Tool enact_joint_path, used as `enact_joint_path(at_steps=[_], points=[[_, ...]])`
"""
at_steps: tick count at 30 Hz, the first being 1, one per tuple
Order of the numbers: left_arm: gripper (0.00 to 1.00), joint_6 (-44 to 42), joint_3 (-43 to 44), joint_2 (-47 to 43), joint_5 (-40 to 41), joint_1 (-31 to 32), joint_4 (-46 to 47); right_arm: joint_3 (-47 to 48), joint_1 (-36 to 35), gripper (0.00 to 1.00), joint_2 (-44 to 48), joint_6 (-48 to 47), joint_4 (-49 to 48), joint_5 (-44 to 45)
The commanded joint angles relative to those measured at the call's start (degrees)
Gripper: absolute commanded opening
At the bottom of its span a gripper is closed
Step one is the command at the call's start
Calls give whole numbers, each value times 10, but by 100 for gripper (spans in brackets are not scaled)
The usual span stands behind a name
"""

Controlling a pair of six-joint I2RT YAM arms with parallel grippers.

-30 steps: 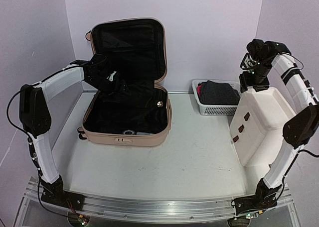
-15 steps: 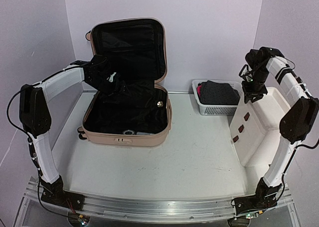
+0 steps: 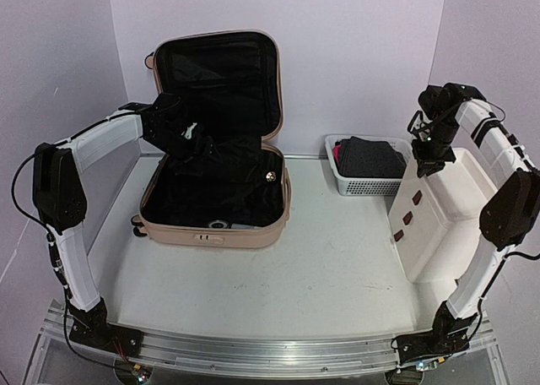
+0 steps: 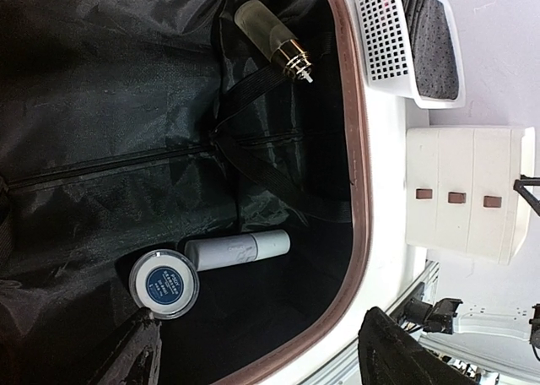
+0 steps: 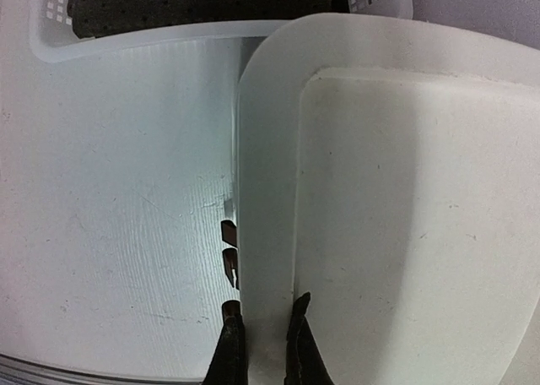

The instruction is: Open, take out, and arrange the luggage

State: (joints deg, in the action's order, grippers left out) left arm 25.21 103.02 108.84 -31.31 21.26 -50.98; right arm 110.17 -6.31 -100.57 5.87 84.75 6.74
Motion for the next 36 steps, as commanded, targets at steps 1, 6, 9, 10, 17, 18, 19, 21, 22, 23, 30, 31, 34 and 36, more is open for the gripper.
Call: enact_joint_path(at_steps=[1, 6, 9, 10, 17, 18, 19, 21, 22, 23, 30, 31, 34, 36], points=[[81, -1, 5, -13, -8, -2, 3, -16, -2, 0, -10, 21, 6, -73], [82, -17, -11, -24, -9, -2, 3, -55, -1, 0, 17, 86, -32, -54], [82, -27, -32, -40, -18, -2, 2, -87, -2, 0, 58, 166, -66, -9], [82, -29, -42, -47, -24, -2, 3, -99, -2, 0, 72, 174, -79, -15], [82, 0, -116, -108, -32, 0, 25, -95, -3, 0, 87, 161, -87, -121], [82, 9, -121, -115, -27, 4, 36, -92, -6, 0, 88, 159, -83, -129], [82, 15, -123, -121, -19, 9, 50, -95, -12, 0, 90, 155, -82, -136], [81, 16, -112, -125, 4, 20, 61, -87, -27, 0, 93, 153, -68, -135], [81, 17, -103, -123, 14, 27, 67, -83, -33, 0, 96, 156, -61, -139], [81, 18, -92, -121, 22, 35, 78, -86, -39, 0, 102, 162, -60, -144], [76, -3, -123, -135, 92, 162, 303, -112, -117, 0, 120, 253, -96, -163], [75, -14, -160, -144, 87, 181, 372, -109, -125, 0, 115, 266, -100, -160], [75, -79, -207, -123, 65, 227, 527, -95, -140, 0, 96, 297, -112, -150], [75, -134, -171, -80, 28, 249, 537, -82, -150, 0, 79, 313, -115, -151]])
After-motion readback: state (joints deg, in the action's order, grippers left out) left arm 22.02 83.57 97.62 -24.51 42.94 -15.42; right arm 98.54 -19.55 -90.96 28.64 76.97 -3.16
